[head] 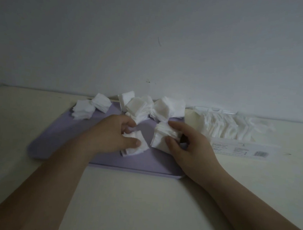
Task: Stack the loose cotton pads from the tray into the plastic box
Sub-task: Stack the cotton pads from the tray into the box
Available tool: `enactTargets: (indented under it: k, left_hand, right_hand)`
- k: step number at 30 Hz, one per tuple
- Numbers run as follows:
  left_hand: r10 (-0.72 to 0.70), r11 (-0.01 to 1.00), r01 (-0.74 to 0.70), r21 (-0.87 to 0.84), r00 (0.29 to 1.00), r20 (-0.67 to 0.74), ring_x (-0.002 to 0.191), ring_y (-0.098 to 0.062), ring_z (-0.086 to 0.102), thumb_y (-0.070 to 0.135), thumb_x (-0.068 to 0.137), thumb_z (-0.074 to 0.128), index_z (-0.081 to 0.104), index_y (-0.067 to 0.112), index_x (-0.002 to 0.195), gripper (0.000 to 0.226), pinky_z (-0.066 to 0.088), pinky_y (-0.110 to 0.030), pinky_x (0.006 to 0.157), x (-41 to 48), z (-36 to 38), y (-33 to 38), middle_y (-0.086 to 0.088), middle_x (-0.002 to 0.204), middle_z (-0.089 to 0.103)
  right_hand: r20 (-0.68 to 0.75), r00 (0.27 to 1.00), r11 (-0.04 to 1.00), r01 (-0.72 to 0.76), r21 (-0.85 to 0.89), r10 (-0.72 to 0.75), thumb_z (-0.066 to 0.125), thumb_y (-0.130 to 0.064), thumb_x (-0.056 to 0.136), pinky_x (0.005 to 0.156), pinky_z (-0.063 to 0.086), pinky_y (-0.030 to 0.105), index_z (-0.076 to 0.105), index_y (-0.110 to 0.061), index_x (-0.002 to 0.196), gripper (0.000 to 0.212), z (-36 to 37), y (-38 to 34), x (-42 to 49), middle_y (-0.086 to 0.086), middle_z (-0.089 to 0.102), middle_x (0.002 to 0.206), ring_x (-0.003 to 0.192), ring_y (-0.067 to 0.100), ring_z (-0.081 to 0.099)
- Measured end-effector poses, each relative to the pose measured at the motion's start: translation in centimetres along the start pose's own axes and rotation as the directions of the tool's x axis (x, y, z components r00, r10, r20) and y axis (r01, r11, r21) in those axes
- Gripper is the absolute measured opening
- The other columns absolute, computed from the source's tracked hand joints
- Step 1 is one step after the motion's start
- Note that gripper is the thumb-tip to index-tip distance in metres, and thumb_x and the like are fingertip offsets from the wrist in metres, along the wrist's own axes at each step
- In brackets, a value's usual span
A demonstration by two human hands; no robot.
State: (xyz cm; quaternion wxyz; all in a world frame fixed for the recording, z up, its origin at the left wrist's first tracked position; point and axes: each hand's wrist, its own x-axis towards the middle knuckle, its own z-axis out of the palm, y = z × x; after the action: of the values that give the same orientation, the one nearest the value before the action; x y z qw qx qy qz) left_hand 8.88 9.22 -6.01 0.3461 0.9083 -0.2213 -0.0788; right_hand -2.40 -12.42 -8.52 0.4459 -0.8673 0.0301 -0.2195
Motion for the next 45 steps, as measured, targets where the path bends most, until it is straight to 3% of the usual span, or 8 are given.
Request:
enactTargets:
  k: [6, 10, 13, 25, 28, 31, 39, 45]
  left_hand:
    - [0.000, 0.999, 0.008, -0.040, 0.980, 0.197, 0.081, -0.009, 0.070, 0.031, 0.078, 0.088, 0.073, 0.022, 0.090, 0.021, 0.052, -0.024, 0.073, -0.6, -0.7, 0.2, 0.005, 0.087, 0.078]
    - [0.032, 0.960, 0.008, -0.281, 0.990, 0.137, 0.080, -0.015, 0.067, 0.047, 0.061, 0.088, 0.072, 0.025, 0.085, 0.036, 0.050, -0.033, 0.072, -0.6, -0.7, 0.3, -0.001, 0.084, 0.075]
    - [0.015, 0.854, 0.054, -0.518, 0.992, 0.128, 0.088, -0.026, 0.069, 0.033, 0.075, 0.087, 0.071, 0.012, 0.105, 0.039, 0.055, -0.042, 0.076, -0.7, -0.6, 0.8, -0.015, 0.101, 0.078]
    - [-0.016, 0.708, 0.006, -0.706, 1.000, -0.008, 0.095, -0.040, 0.069, 0.033, 0.084, 0.079, 0.078, 0.011, 0.101, 0.028, 0.057, -0.053, 0.081, -0.6, 0.2, 1.9, -0.024, 0.113, 0.074]
    - [-0.008, 0.605, 0.051, -0.795, 0.998, 0.058, 0.079, -0.025, 0.064, 0.024, 0.095, 0.067, 0.075, 0.014, 0.099, 0.013, 0.053, -0.034, 0.059, -0.9, 0.5, 2.6, -0.020, 0.101, 0.073]
    - [0.011, 0.544, 0.065, -0.837, 0.996, 0.085, 0.066, -0.013, 0.059, 0.024, 0.096, 0.065, 0.074, 0.019, 0.093, 0.011, 0.042, -0.026, 0.047, -1.0, 0.8, 2.7, -0.006, 0.089, 0.069]
    - [0.093, 0.461, 0.101, -0.882, 0.983, 0.161, 0.087, -0.021, 0.076, 0.010, 0.078, 0.072, 0.069, 0.009, 0.100, 0.023, 0.061, -0.031, 0.064, -1.0, 2.0, 2.9, -0.010, 0.100, 0.077]
    - [0.060, 0.601, 0.022, -0.799, 0.996, 0.072, 0.082, -0.015, 0.067, 0.002, 0.089, 0.072, 0.071, 0.012, 0.098, 0.014, 0.054, -0.028, 0.061, -1.1, 2.9, 2.9, -0.004, 0.092, 0.076]
  right_hand:
    - [-0.002, 1.000, 1.000, -0.002, -0.016, 0.002, 0.071, -0.024, 0.094, 0.075, 0.041, -0.001, 0.064, -0.031, 0.134, 0.041, -0.1, 0.1, 0.0, -0.008, 0.072, 0.100, 0.088, 0.001, 0.062]
    - [-0.005, 1.000, 1.000, -0.014, -0.017, 0.014, 0.071, -0.027, 0.094, 0.074, 0.043, 0.001, 0.064, -0.033, 0.134, 0.041, -0.1, 0.1, 0.1, -0.007, 0.072, 0.098, 0.087, 0.003, 0.063]
    - [-0.018, 0.999, 1.000, -0.026, -0.016, 0.026, 0.072, -0.029, 0.093, 0.074, 0.042, 0.001, 0.064, -0.033, 0.133, 0.042, -0.1, 0.2, 0.2, -0.010, 0.072, 0.099, 0.088, 0.000, 0.064]
    - [-0.030, 0.996, 0.997, -0.080, 0.022, 0.081, 0.072, -0.034, 0.092, 0.083, 0.049, 0.008, 0.063, -0.036, 0.133, 0.041, -0.2, 0.1, 0.2, -0.016, 0.071, 0.103, 0.091, -0.003, 0.066]
    - [-0.039, 0.995, 0.996, -0.088, 0.024, 0.089, 0.072, -0.035, 0.092, 0.090, 0.055, 0.023, 0.064, -0.035, 0.132, 0.041, -0.2, 0.1, 0.2, -0.014, 0.073, 0.104, 0.094, 0.001, 0.069]
    - [-0.041, 0.994, 0.995, -0.097, 0.027, 0.098, 0.073, -0.036, 0.091, 0.087, 0.055, 0.020, 0.064, -0.034, 0.133, 0.042, -0.2, 0.1, 0.3, -0.013, 0.074, 0.102, 0.090, 0.001, 0.069]
    - [-0.036, 0.986, 0.965, -0.149, 0.216, 0.160, 0.079, -0.031, 0.086, 0.079, 0.062, 0.031, 0.066, -0.029, 0.125, 0.041, -0.5, -0.1, 0.4, -0.004, 0.080, 0.088, 0.080, 0.008, 0.076]
    - [0.004, 0.982, 0.926, -0.179, 0.331, 0.189, 0.081, -0.023, 0.086, 0.081, 0.063, 0.034, 0.066, -0.025, 0.125, 0.042, -0.5, -0.2, 0.5, 0.000, 0.081, 0.093, 0.083, 0.015, 0.078]
